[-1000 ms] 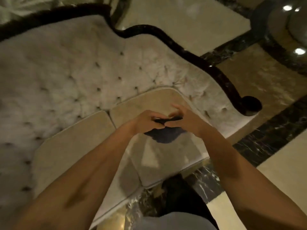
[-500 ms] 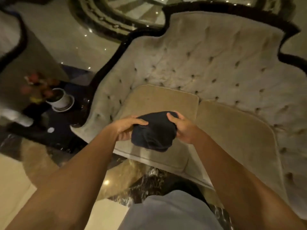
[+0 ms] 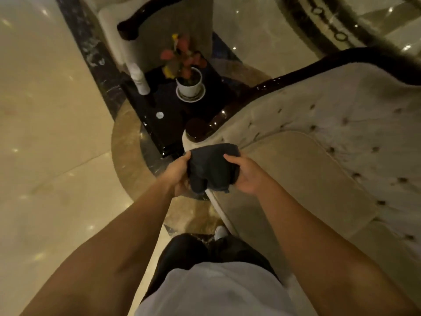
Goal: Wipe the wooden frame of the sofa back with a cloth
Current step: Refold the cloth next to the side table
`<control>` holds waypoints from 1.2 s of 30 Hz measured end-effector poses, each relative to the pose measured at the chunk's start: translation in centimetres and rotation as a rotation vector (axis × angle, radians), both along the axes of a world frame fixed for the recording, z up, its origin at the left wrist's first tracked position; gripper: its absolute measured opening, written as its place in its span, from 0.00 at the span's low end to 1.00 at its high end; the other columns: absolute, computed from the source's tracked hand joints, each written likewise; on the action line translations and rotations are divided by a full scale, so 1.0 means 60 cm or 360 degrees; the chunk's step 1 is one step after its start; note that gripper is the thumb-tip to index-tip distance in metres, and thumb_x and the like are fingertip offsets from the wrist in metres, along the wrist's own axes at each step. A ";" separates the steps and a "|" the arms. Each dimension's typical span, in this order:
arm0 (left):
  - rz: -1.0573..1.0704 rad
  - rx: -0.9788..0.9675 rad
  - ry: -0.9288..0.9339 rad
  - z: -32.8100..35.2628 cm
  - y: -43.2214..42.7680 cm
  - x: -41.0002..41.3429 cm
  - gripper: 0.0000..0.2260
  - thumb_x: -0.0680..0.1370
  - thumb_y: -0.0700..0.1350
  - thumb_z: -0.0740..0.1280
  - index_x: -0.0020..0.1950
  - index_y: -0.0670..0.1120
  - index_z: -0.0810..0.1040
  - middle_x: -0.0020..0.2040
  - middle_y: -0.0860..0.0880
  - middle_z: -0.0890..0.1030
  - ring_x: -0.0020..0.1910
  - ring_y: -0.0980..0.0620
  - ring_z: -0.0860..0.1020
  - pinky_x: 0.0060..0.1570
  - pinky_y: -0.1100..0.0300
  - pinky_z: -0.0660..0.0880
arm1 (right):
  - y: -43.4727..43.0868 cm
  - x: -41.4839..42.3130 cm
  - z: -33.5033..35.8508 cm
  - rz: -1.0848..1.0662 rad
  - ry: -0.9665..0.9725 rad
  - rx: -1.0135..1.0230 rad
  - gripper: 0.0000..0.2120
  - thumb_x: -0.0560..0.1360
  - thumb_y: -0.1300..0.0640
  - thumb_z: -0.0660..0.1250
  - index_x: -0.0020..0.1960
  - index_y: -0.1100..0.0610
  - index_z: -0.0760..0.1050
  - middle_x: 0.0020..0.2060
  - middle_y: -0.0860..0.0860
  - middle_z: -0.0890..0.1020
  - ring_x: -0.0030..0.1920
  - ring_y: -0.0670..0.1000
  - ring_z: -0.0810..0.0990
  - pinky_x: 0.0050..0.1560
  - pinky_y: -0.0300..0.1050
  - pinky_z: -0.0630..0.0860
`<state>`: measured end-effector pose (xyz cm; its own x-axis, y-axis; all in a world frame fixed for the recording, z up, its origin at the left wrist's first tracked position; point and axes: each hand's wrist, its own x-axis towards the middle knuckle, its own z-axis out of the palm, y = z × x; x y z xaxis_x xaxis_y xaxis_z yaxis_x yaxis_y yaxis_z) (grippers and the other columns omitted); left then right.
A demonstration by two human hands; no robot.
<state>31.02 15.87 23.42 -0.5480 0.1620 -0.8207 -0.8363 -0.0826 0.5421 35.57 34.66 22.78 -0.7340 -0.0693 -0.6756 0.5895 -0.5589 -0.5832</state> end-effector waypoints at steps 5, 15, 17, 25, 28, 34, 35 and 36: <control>-0.0086 -0.0053 0.0122 -0.009 -0.085 -0.037 0.21 0.69 0.45 0.78 0.60 0.44 0.80 0.56 0.42 0.84 0.53 0.44 0.84 0.53 0.45 0.80 | -0.074 -0.098 -0.019 0.0271 -0.0052 0.0098 0.13 0.83 0.60 0.62 0.63 0.47 0.75 0.59 0.54 0.82 0.56 0.57 0.83 0.43 0.54 0.83; 0.0309 -0.0005 0.0111 -0.082 -0.207 -0.231 0.15 0.76 0.28 0.63 0.54 0.44 0.79 0.49 0.43 0.84 0.47 0.44 0.84 0.44 0.48 0.82 | -0.212 -0.325 -0.086 0.0487 -0.0058 0.0583 0.10 0.83 0.55 0.61 0.64 0.49 0.72 0.61 0.54 0.79 0.57 0.55 0.81 0.49 0.52 0.83; 0.0349 -0.0048 0.0168 -0.099 -0.209 -0.274 0.17 0.77 0.29 0.61 0.55 0.49 0.78 0.52 0.43 0.83 0.53 0.41 0.82 0.52 0.43 0.80 | -0.228 -0.372 -0.107 0.0499 -0.0037 0.0724 0.08 0.84 0.55 0.61 0.62 0.49 0.72 0.61 0.55 0.79 0.58 0.56 0.81 0.55 0.56 0.82; 0.0156 -0.0471 0.0370 -0.257 -0.176 -0.394 0.11 0.81 0.38 0.59 0.53 0.55 0.71 0.46 0.46 0.79 0.38 0.49 0.78 0.29 0.64 0.77 | -0.227 -0.534 -0.260 0.0744 0.0010 0.1218 0.07 0.83 0.57 0.60 0.60 0.53 0.72 0.57 0.55 0.80 0.57 0.56 0.81 0.60 0.61 0.79; 0.0328 -0.0446 0.0332 -0.351 -0.168 -0.435 0.13 0.81 0.38 0.61 0.52 0.58 0.73 0.50 0.51 0.81 0.51 0.49 0.80 0.48 0.58 0.79 | -0.211 -0.591 -0.347 0.0862 -0.0009 0.1222 0.06 0.83 0.55 0.60 0.54 0.45 0.73 0.55 0.51 0.81 0.55 0.53 0.81 0.60 0.59 0.80; 0.0378 -0.0539 0.0260 -0.520 -0.159 -0.512 0.09 0.81 0.40 0.63 0.59 0.51 0.73 0.54 0.47 0.81 0.55 0.45 0.80 0.59 0.45 0.77 | -0.192 -0.697 -0.503 0.1131 -0.0121 0.1180 0.07 0.84 0.53 0.59 0.60 0.45 0.72 0.56 0.48 0.79 0.57 0.51 0.79 0.61 0.55 0.78; 0.0358 -0.0548 0.0227 -0.542 -0.156 -0.520 0.09 0.81 0.41 0.63 0.59 0.51 0.73 0.55 0.46 0.81 0.55 0.44 0.80 0.59 0.44 0.77 | -0.191 -0.709 -0.522 0.1177 -0.0169 0.1170 0.08 0.84 0.52 0.58 0.62 0.46 0.70 0.58 0.49 0.78 0.59 0.53 0.78 0.62 0.56 0.78; 0.0335 -0.0566 0.0179 -0.564 -0.154 -0.526 0.09 0.81 0.42 0.62 0.60 0.50 0.72 0.55 0.45 0.80 0.55 0.44 0.80 0.59 0.43 0.77 | -0.190 -0.719 -0.539 0.1230 -0.0243 0.1166 0.10 0.84 0.52 0.58 0.65 0.46 0.68 0.60 0.50 0.77 0.60 0.54 0.77 0.63 0.58 0.77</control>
<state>-0.56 6.63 -10.43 -0.6282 -0.2455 -0.7383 -0.7551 -0.0366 0.6546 -7.55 23.24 -9.58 -0.5691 -0.0195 -0.8220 0.7283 0.4521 -0.5150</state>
